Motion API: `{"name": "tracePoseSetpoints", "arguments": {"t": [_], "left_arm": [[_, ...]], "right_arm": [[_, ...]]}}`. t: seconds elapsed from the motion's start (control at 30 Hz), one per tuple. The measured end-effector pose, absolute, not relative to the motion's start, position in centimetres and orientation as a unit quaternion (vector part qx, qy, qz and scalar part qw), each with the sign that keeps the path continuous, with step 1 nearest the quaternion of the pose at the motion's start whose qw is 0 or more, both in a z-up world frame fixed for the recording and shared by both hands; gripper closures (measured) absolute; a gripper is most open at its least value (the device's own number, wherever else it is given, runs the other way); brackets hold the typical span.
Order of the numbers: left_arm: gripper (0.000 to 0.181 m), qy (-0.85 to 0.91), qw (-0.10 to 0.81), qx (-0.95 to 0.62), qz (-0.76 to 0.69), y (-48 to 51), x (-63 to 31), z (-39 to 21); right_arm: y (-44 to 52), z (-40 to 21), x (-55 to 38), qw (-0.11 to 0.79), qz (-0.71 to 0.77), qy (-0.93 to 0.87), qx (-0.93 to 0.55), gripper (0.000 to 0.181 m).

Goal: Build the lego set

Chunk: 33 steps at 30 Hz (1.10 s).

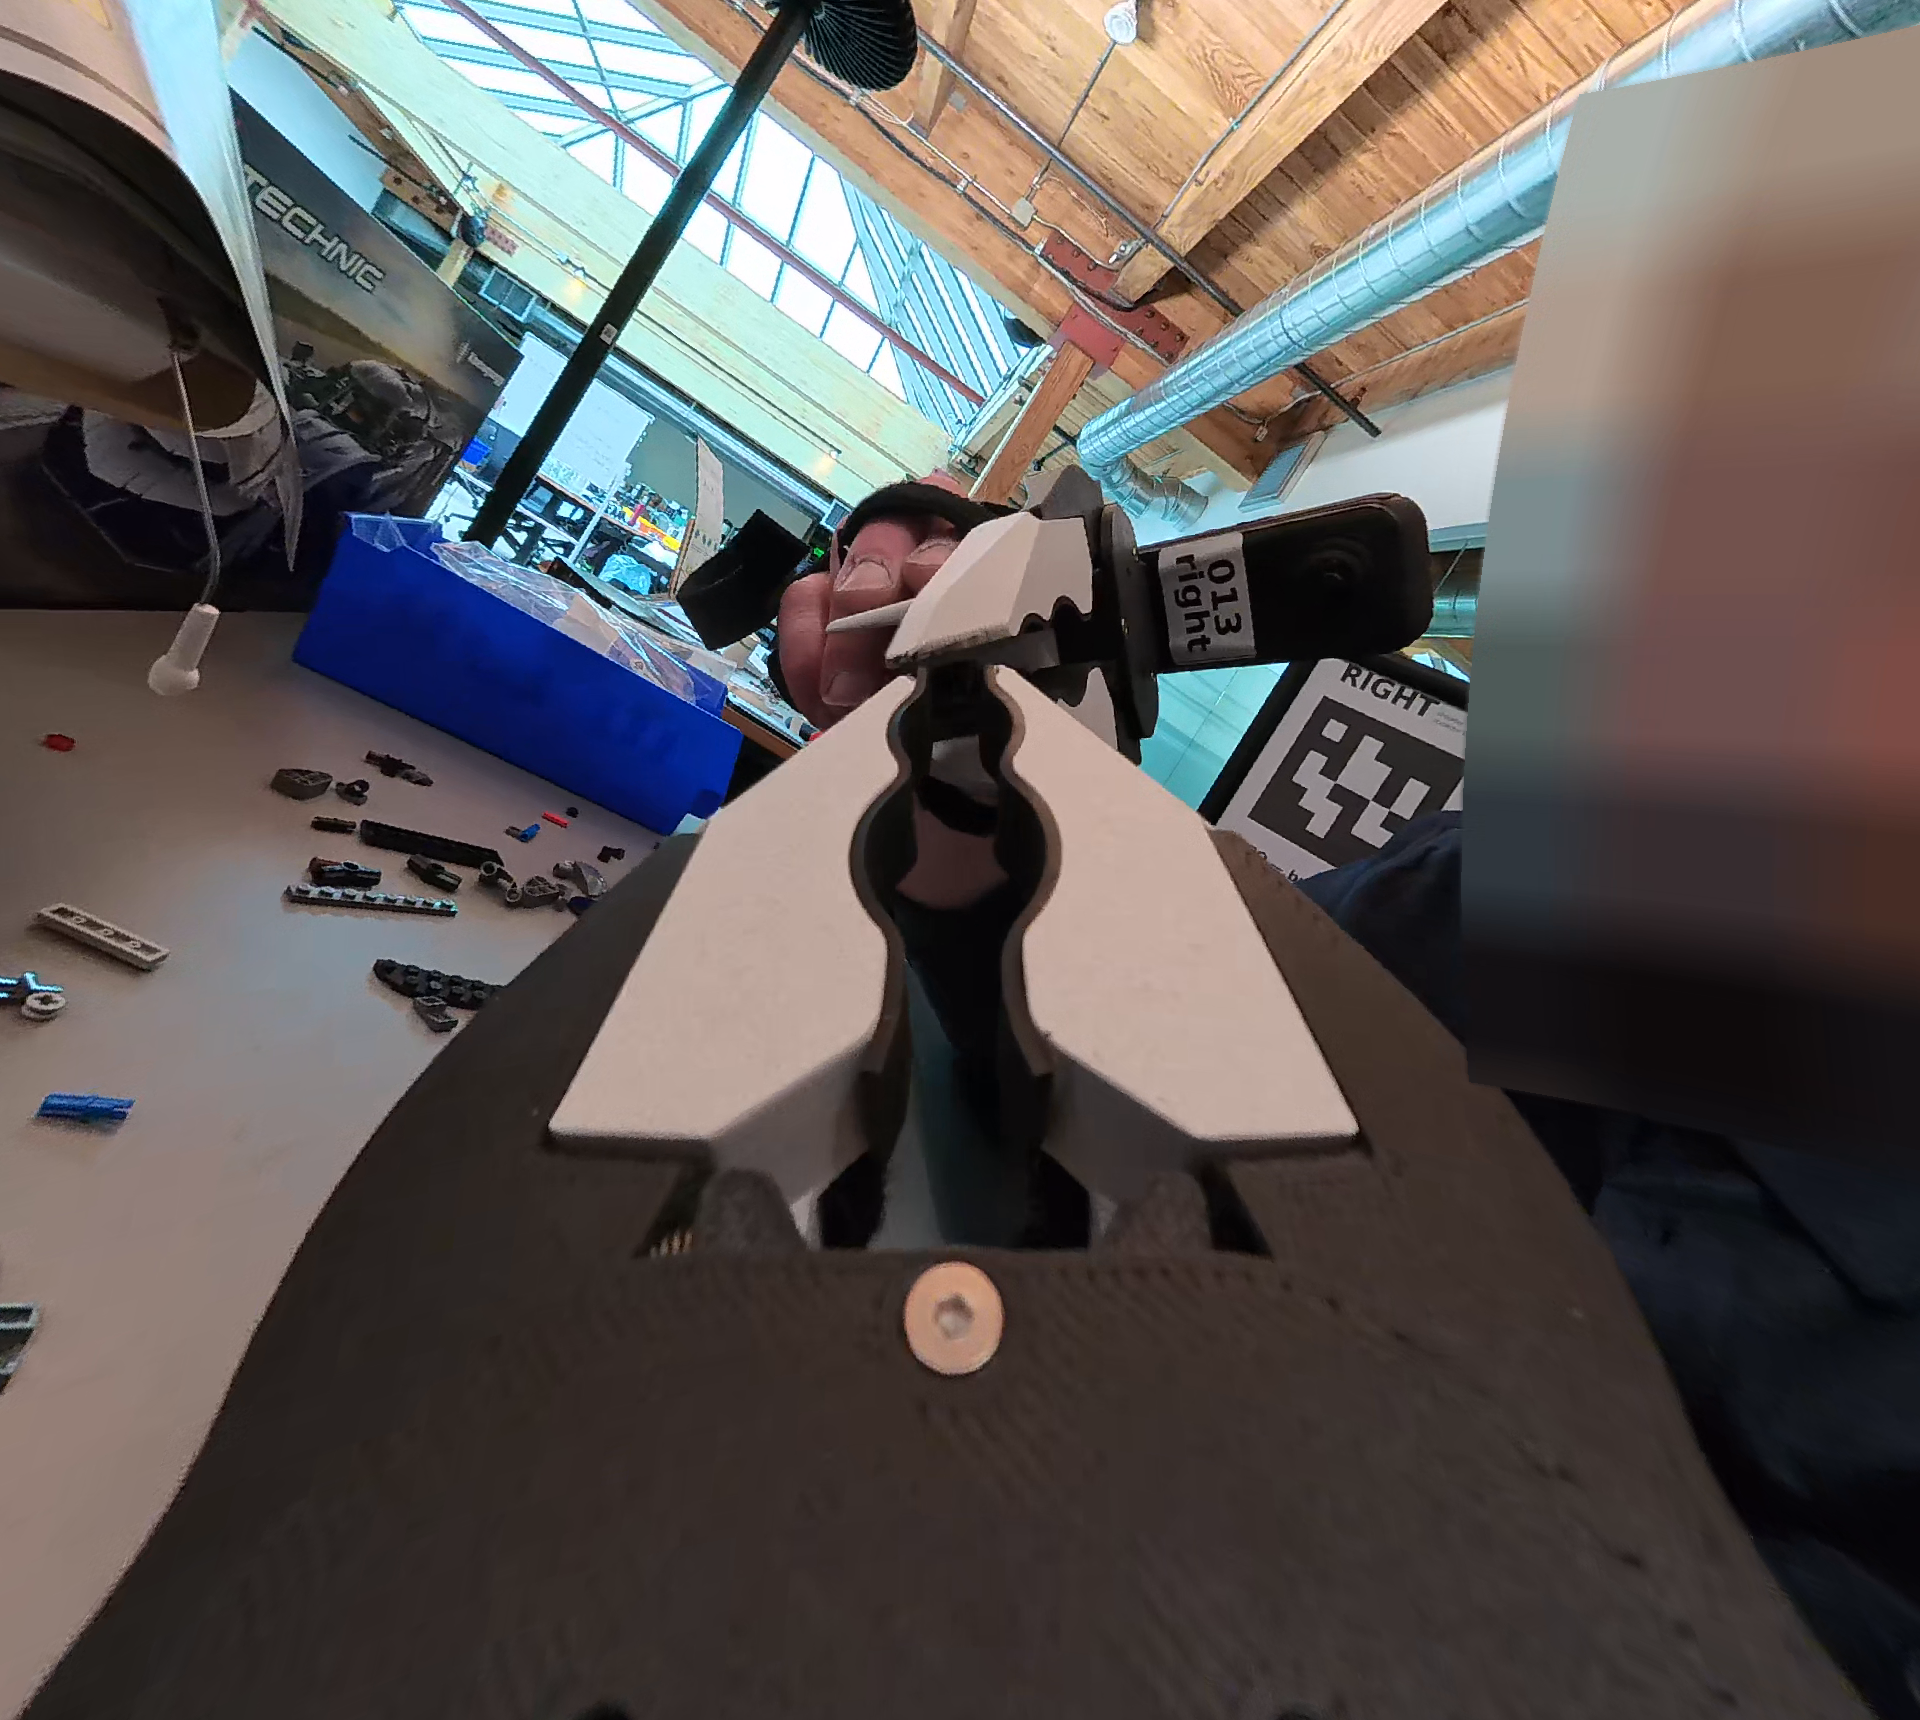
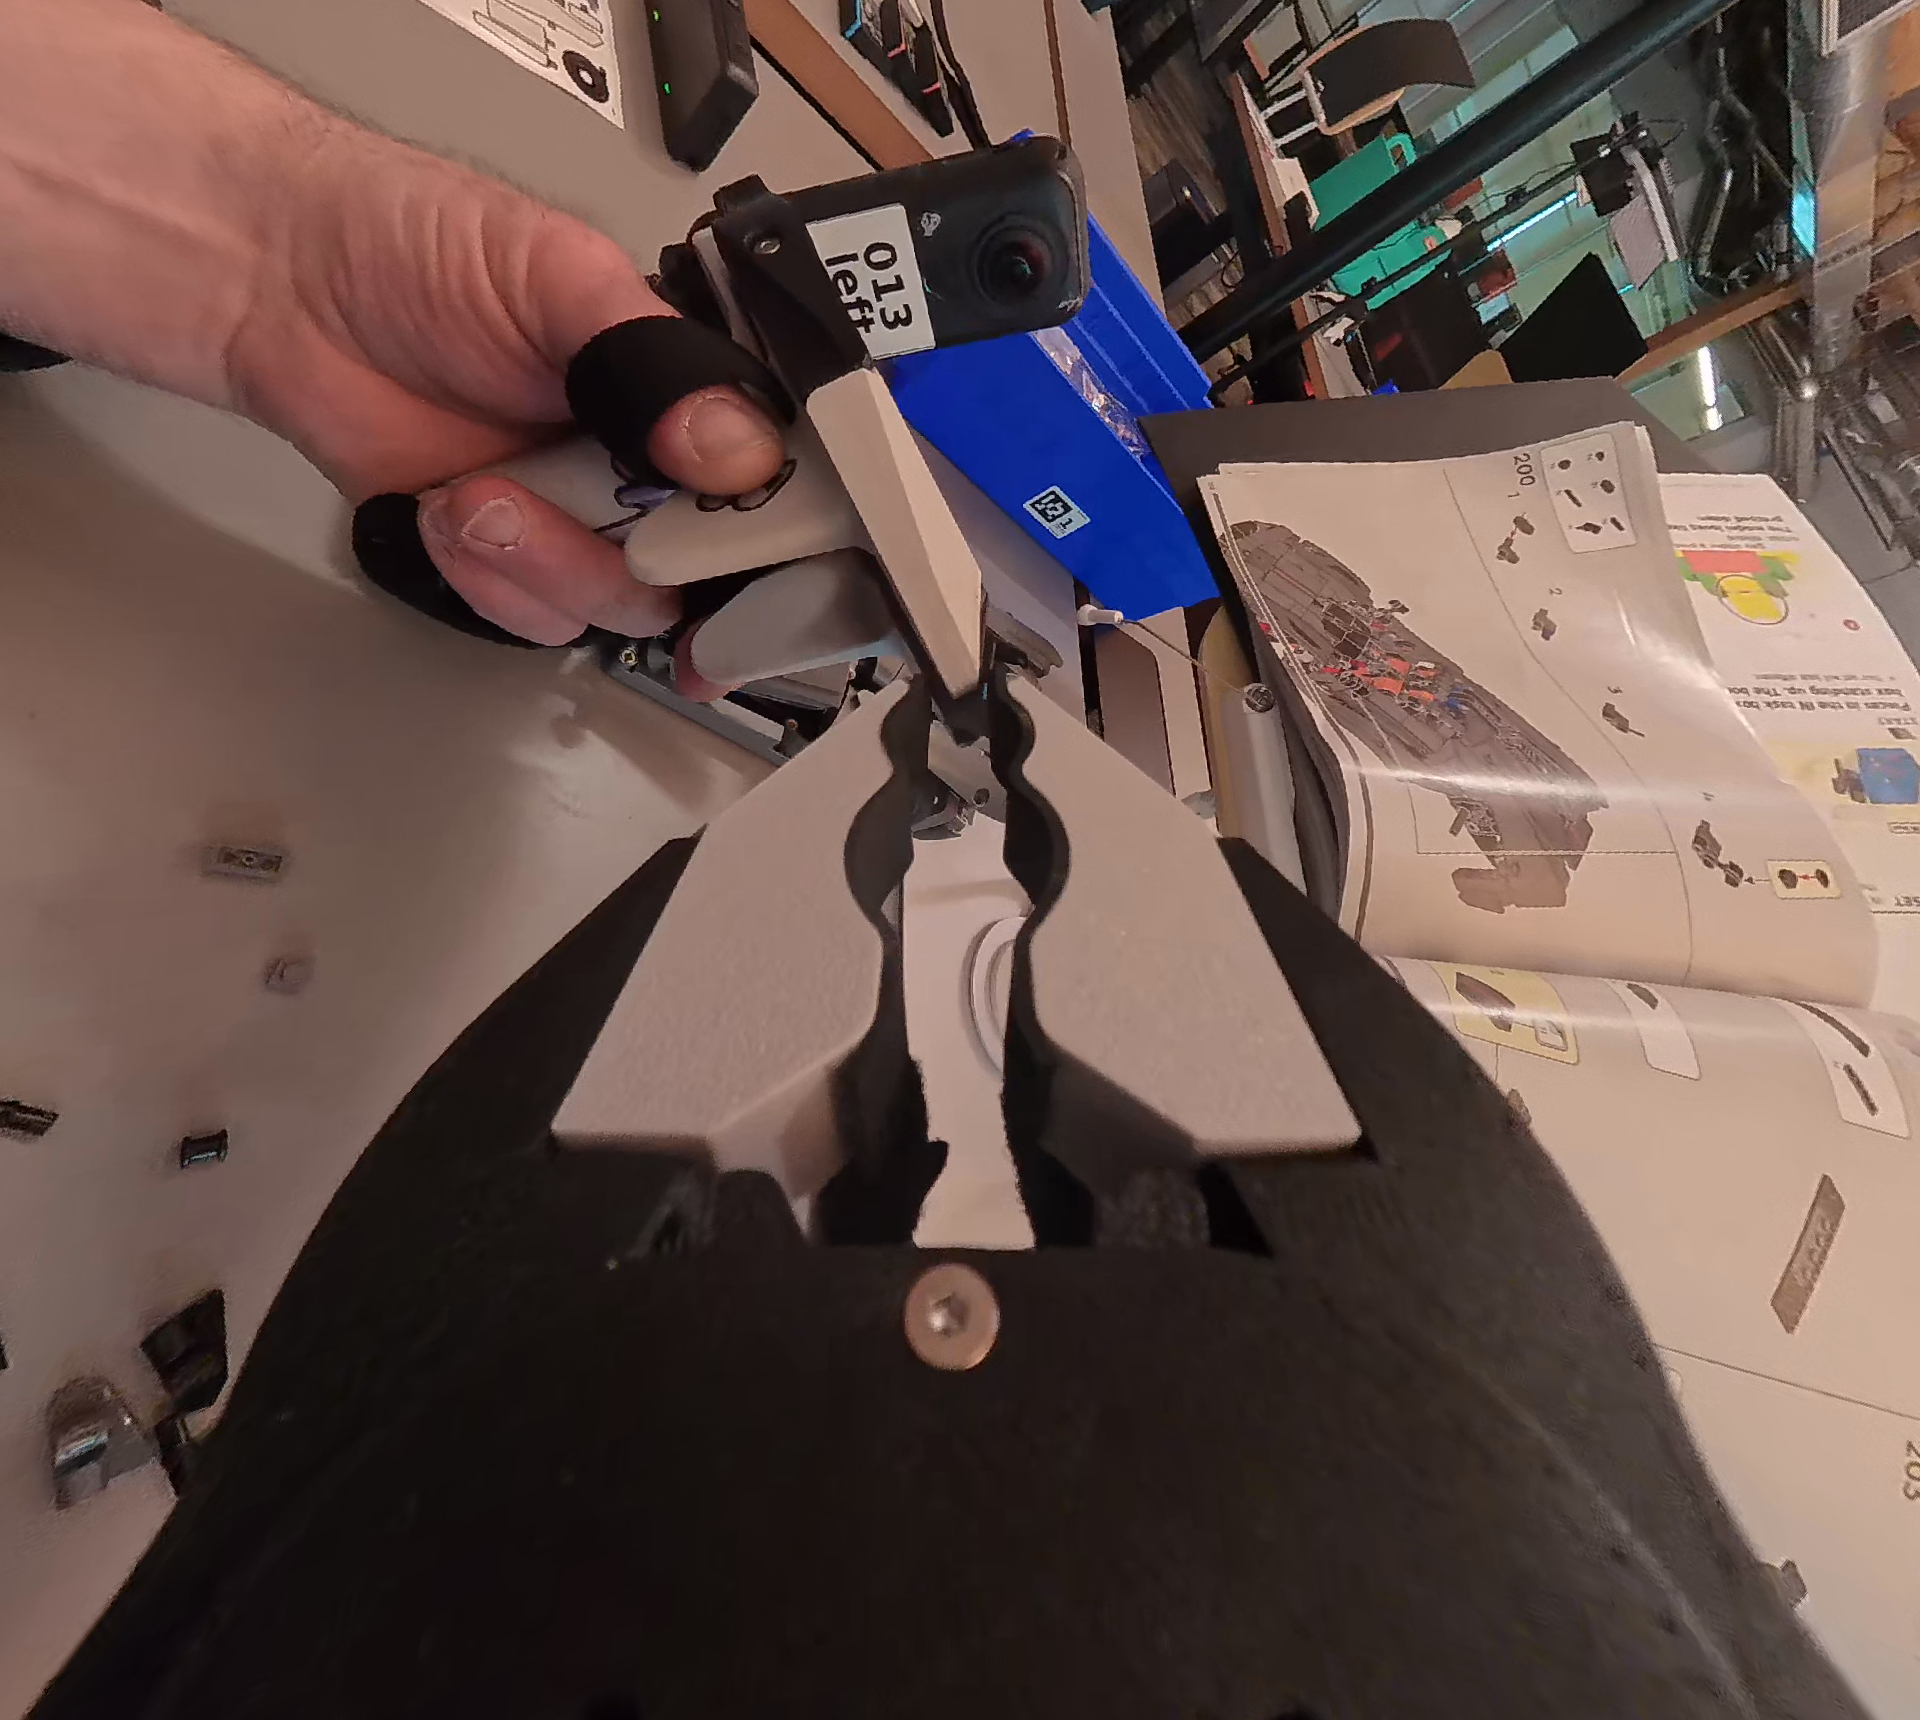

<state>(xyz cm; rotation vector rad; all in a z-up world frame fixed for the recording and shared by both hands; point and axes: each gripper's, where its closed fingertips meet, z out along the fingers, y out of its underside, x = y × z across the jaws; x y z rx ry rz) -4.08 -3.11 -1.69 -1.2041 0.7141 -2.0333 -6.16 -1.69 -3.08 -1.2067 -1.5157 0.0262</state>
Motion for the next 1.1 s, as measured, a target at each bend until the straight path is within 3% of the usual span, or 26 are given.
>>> {"name": "tracePoseSetpoints", "arguments": {"t": [1.1], "left_arm": [[0.176,0.279,0.335,-0.455,-0.776,-3.32,-4.39,-1.33]], "right_arm": [[-2.14,-2.52,-5.89,0.578,0.013,-0.65,-0.493,0.174]]}}
